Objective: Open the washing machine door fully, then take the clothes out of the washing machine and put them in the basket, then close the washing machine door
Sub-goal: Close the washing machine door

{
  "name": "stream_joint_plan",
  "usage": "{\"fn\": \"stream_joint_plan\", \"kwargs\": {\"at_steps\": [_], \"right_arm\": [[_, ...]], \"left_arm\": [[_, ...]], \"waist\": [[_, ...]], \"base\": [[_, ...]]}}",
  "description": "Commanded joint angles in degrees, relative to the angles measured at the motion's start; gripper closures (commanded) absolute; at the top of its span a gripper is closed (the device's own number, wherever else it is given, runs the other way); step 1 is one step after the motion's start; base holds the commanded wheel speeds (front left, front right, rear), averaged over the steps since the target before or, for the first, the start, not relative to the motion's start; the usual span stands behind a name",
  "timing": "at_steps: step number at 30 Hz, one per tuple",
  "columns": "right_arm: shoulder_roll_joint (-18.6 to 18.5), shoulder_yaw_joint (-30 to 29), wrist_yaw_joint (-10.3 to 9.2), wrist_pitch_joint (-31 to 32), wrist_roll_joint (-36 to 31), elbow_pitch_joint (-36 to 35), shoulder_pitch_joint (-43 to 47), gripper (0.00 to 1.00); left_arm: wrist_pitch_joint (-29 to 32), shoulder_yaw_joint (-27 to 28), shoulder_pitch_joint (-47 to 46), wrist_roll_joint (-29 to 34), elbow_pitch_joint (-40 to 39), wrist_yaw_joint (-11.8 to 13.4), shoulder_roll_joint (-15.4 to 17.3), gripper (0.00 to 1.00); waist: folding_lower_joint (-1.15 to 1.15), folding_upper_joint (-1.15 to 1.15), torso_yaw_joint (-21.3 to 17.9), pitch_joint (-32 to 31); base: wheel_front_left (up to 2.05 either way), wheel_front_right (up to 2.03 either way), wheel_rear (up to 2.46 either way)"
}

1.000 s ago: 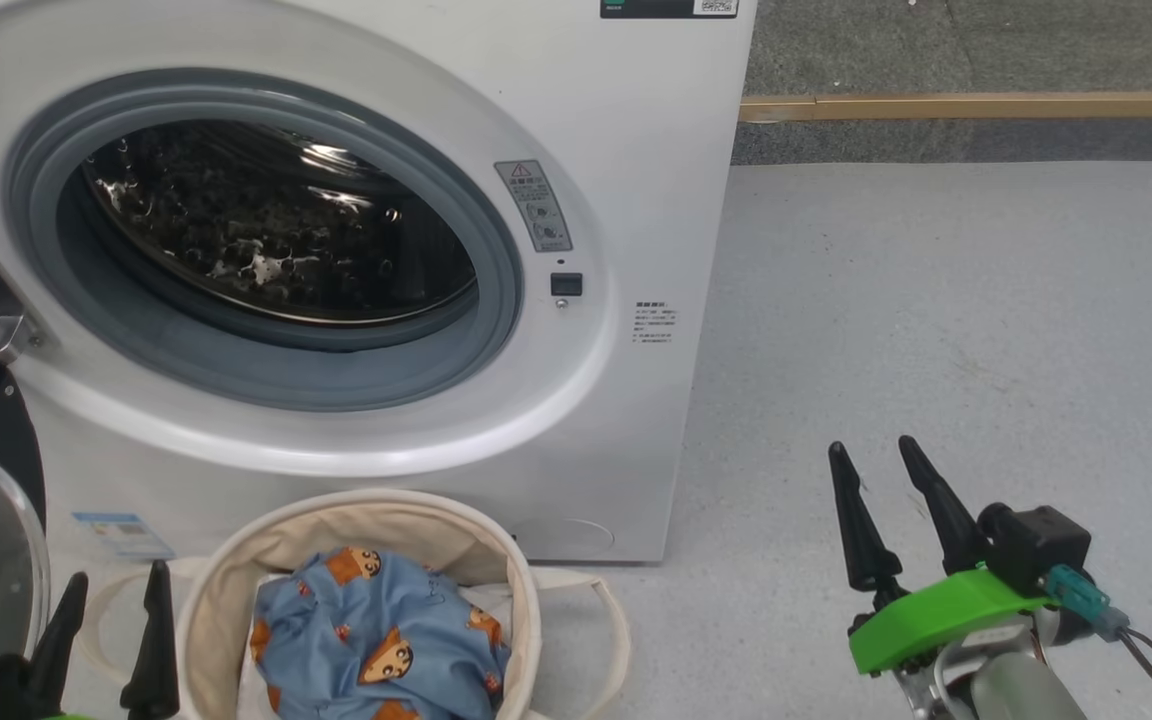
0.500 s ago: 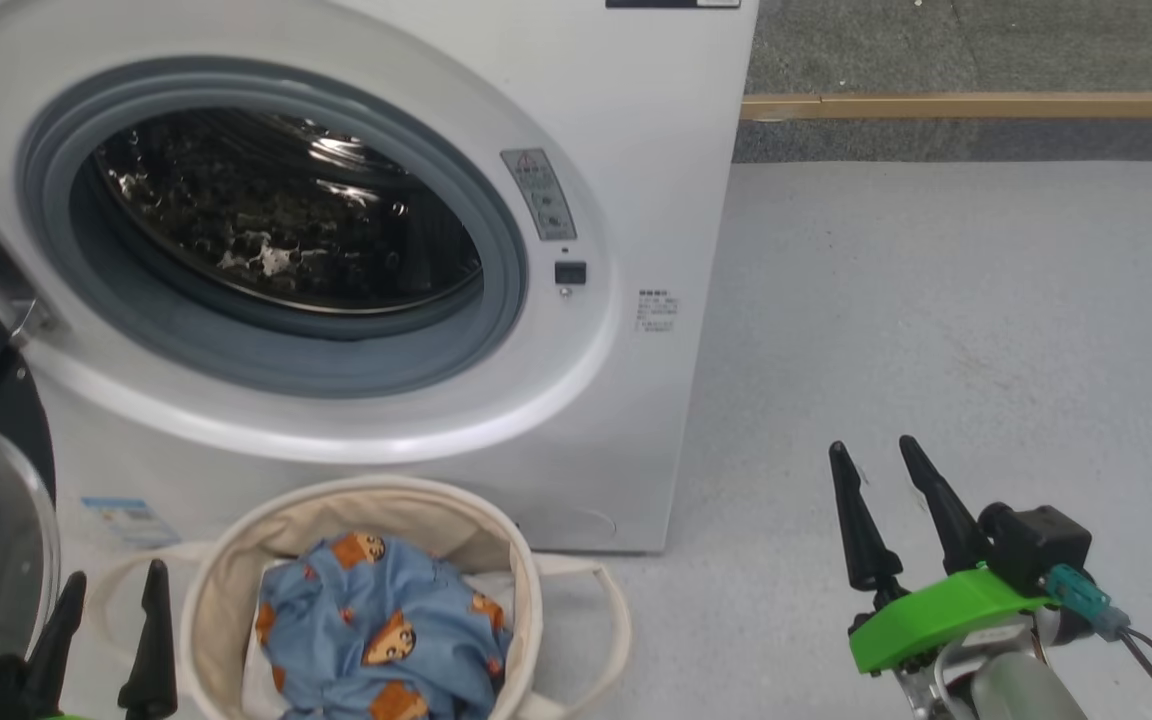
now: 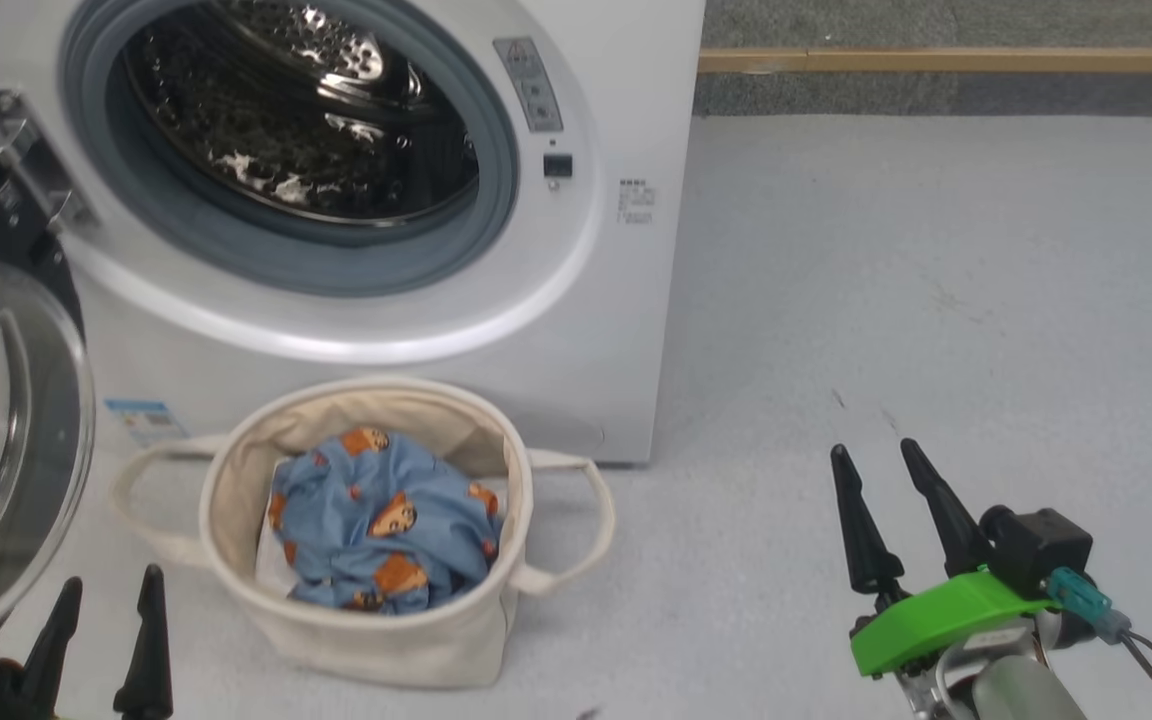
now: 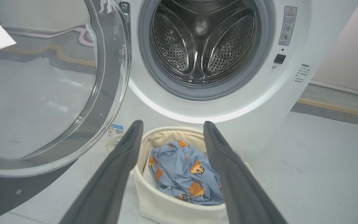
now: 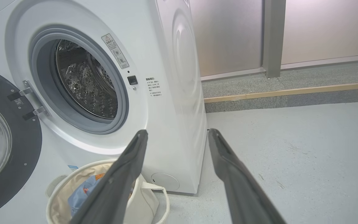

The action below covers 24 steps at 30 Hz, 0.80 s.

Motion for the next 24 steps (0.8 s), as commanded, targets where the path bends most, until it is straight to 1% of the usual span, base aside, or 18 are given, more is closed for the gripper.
{"fn": "stream_joint_plan", "kwargs": {"at_steps": [1, 6, 10, 19, 24], "right_arm": [[0.17, 1.21, 0.01, -0.69, -0.06, -1.77, -0.99, 0.00], [0.17, 1.24, 0.01, -0.69, -0.03, -1.85, -0.91, 0.00], [0.17, 1.28, 0.01, -0.69, 0.09, -1.97, -0.89, 0.00], [0.17, 1.33, 0.01, -0.69, 0.35, -2.15, -1.05, 0.00], [0.17, 1.47, 0.01, -0.69, 0.54, -2.13, -1.17, 0.00]], "left_arm": [[-0.89, 2.36, -2.68, 0.30, -1.53, 0.42, 2.12, 0.00], [-0.94, 1.83, -2.74, 1.02, -1.30, 0.77, 2.46, 0.00], [-1.23, 1.81, -2.81, 1.32, -1.41, 1.14, 2.52, 0.00], [-2.13, 3.32, -2.91, 0.84, -1.81, 2.40, 2.19, 0.00], [-2.64, 4.49, -2.92, 0.78, -1.76, 3.27, 2.03, 0.00]], "waist": [[0.00, 0.00, 0.05, 0.02], [0.00, 0.00, 0.24, 0.20], [0.00, 0.00, 0.44, 0.33], [0.00, 0.00, 0.94, 0.74], [0.00, 0.00, 2.30, 0.87]], "base": [[-1.86, 1.82, 0.04], [-1.43, 1.43, 0.00], [-0.81, 0.81, 0.00], [-0.12, 0.12, 0.00], [0.00, 0.00, 0.00]]}}
